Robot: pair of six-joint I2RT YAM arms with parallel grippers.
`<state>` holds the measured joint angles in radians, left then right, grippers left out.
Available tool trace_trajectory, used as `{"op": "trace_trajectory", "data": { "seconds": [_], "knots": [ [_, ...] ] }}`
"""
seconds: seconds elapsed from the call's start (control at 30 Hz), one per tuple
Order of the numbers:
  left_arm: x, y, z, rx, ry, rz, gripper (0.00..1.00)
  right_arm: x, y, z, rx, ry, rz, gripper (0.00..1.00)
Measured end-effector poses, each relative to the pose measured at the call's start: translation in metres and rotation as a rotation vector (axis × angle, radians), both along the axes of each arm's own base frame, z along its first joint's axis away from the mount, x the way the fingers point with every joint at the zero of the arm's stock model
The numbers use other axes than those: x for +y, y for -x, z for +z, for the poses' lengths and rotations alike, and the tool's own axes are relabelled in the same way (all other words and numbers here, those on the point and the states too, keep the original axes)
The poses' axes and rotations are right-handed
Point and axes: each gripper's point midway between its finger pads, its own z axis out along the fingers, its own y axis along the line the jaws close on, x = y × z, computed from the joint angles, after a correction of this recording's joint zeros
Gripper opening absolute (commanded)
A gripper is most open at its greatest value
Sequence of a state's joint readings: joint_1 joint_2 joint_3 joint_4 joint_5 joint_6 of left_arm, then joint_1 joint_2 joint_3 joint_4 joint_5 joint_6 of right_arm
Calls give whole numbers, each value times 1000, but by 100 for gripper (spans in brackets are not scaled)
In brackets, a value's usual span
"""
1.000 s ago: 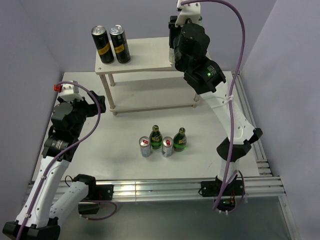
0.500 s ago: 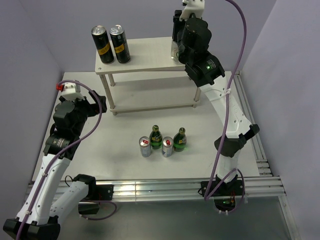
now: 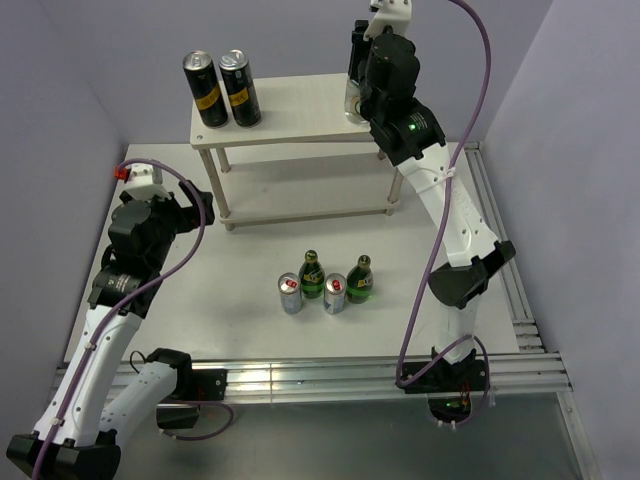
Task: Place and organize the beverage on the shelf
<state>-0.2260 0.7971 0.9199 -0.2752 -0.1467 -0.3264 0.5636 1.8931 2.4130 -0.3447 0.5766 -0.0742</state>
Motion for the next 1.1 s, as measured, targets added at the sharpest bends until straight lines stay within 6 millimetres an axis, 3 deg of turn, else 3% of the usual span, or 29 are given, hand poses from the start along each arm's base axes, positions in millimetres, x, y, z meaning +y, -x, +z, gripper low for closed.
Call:
{"op": "trace_trajectory", "data": {
  "seconds": [0.23, 0.6, 0.7, 0.9, 0.97, 1.1],
  "knots": [
    [0, -1, -1, 3, -1, 0, 99, 3, -5, -2, -16, -13, 1, 0],
    [0, -1, -1, 4, -1, 0, 99, 4, -12, -3, -48, -36, -4, 17],
    [0, -1, -1, 4, -1, 0, 99, 4, -12, -3, -52, -39, -6, 30],
    [0, -1, -1, 4, -1, 0, 99, 5, -12, -8, -49, -60, -5, 74],
    [0, -1, -2, 5, -1, 0, 99, 6, -14, -13, -40, -57, -5, 83],
    [0, -1, -2, 6, -1, 0, 99, 6, -14, -26, -15, -45, -6, 88]
  ]
}}
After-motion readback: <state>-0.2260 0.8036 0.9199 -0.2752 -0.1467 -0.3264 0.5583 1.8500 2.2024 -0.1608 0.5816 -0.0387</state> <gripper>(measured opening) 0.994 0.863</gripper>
